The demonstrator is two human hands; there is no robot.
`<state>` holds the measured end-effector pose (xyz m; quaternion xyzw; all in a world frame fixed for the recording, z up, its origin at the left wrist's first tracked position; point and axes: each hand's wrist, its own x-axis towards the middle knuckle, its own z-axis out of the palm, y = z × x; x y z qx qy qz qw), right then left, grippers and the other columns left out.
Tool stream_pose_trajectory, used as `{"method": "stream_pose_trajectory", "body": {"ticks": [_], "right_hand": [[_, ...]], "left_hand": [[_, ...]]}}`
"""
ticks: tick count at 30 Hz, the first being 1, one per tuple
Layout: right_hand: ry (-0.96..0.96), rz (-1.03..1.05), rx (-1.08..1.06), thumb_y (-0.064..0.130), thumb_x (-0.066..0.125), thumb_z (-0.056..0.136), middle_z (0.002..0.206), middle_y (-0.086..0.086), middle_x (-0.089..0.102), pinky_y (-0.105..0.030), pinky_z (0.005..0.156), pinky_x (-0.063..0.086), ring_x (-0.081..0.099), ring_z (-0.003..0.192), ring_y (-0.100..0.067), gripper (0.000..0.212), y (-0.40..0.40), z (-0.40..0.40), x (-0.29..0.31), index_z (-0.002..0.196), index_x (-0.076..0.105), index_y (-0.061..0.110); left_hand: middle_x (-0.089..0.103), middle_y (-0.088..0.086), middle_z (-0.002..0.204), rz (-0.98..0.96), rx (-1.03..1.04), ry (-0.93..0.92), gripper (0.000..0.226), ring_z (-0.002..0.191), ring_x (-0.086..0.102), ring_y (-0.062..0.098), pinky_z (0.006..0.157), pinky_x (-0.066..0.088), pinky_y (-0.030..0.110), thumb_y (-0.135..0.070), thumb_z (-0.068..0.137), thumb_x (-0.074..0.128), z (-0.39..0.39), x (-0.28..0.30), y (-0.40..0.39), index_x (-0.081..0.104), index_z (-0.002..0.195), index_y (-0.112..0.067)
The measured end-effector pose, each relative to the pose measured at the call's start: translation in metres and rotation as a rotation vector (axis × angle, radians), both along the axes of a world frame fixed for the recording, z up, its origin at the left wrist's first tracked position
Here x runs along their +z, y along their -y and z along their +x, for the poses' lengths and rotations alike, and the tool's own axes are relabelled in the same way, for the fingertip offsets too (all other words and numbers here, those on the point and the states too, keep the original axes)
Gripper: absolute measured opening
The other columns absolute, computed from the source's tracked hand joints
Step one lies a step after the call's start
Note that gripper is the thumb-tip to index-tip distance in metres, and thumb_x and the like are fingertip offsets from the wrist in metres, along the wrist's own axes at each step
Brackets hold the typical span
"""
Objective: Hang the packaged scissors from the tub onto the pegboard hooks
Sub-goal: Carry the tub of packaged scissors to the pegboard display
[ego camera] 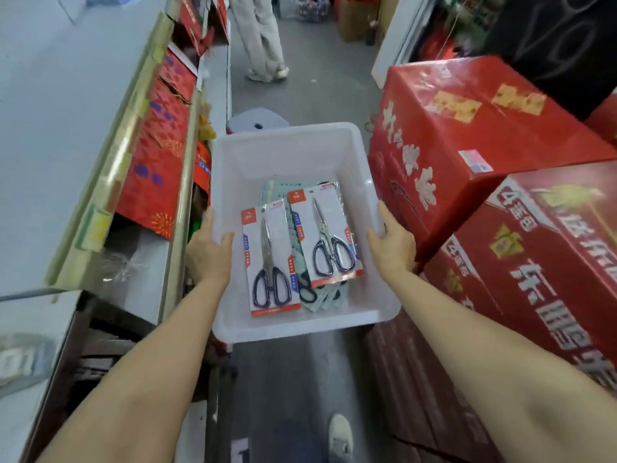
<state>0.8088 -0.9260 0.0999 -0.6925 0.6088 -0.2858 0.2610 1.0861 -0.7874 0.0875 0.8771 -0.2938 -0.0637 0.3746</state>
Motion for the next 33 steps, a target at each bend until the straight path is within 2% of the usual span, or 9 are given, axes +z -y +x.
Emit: {"method": "stream_pose_trajectory", "body": {"ticks": [4, 9, 15, 19, 25, 33], "right_hand": [[-0.038, 0.015, 0.034, 0.029, 0.062, 0.086, 0.102, -0.015, 0.072, -0.035, 0.083, 0.050, 0.066, 0.092, -0.033, 0.060, 0.064, 0.049, -0.001, 0.142, 0.041, 0.038], [-0.023, 0.037, 0.033, 0.027, 0.062, 0.088, 0.115, -0.011, 0.069, -0.035, 0.090, 0.049, 0.065, 0.102, -0.031, 0.059, 0.138, 0.114, -0.010, 0.143, 0.042, 0.034], [-0.076, 0.071, 0.028, 0.024, 0.060, 0.089, 0.125, -0.011, 0.065, -0.034, 0.088, 0.047, 0.061, 0.109, -0.032, 0.060, 0.215, 0.185, -0.009, 0.144, 0.041, 0.034], [-0.035, 0.086, -0.005, 0.029, 0.061, 0.088, 0.106, -0.014, 0.070, -0.036, 0.082, 0.049, 0.063, 0.095, -0.032, 0.058, 0.272, 0.223, -0.012, 0.142, 0.042, 0.035], [-0.042, 0.100, 0.021, 0.030, 0.056, 0.091, 0.107, -0.011, 0.068, -0.035, 0.082, 0.047, 0.062, 0.096, -0.029, 0.056, 0.371, 0.280, -0.018, 0.145, 0.038, 0.035], [-0.090, 0.125, 0.032, 0.034, 0.054, 0.092, 0.095, -0.010, 0.068, -0.036, 0.080, 0.049, 0.062, 0.088, -0.028, 0.056, 0.485, 0.353, -0.023, 0.145, 0.035, 0.040]], "left_hand": [[0.061, 0.018, 0.127, -0.001, 0.030, -0.005, 0.062, 0.114, 0.057, 0.035, 0.094, 0.044, 0.040, -0.020, 0.090, 0.063, 0.040, 0.003, 0.051, 0.041, 0.148, -0.023], [0.060, 0.018, 0.129, 0.000, 0.032, -0.009, 0.062, 0.116, 0.056, 0.036, 0.096, 0.043, 0.038, -0.020, 0.091, 0.064, 0.104, -0.002, 0.126, 0.041, 0.148, -0.022], [0.061, 0.020, 0.127, 0.056, 0.009, 0.004, 0.063, 0.114, 0.056, 0.039, 0.095, 0.045, 0.044, -0.023, 0.090, 0.066, 0.183, -0.007, 0.208, 0.041, 0.148, -0.023], [0.061, 0.018, 0.129, 0.053, -0.007, -0.028, 0.064, 0.117, 0.057, 0.037, 0.100, 0.045, 0.044, -0.024, 0.089, 0.065, 0.224, -0.005, 0.269, 0.040, 0.148, -0.027], [0.065, 0.020, 0.119, 0.059, -0.029, 0.022, 0.063, 0.106, 0.060, 0.038, 0.092, 0.048, 0.045, -0.024, 0.089, 0.064, 0.282, -0.007, 0.368, 0.041, 0.148, -0.026], [0.064, 0.017, 0.125, -0.009, 0.000, -0.031, 0.061, 0.113, 0.059, 0.033, 0.098, 0.045, 0.038, -0.018, 0.089, 0.065, 0.347, -0.015, 0.470, 0.045, 0.146, -0.021]]}}
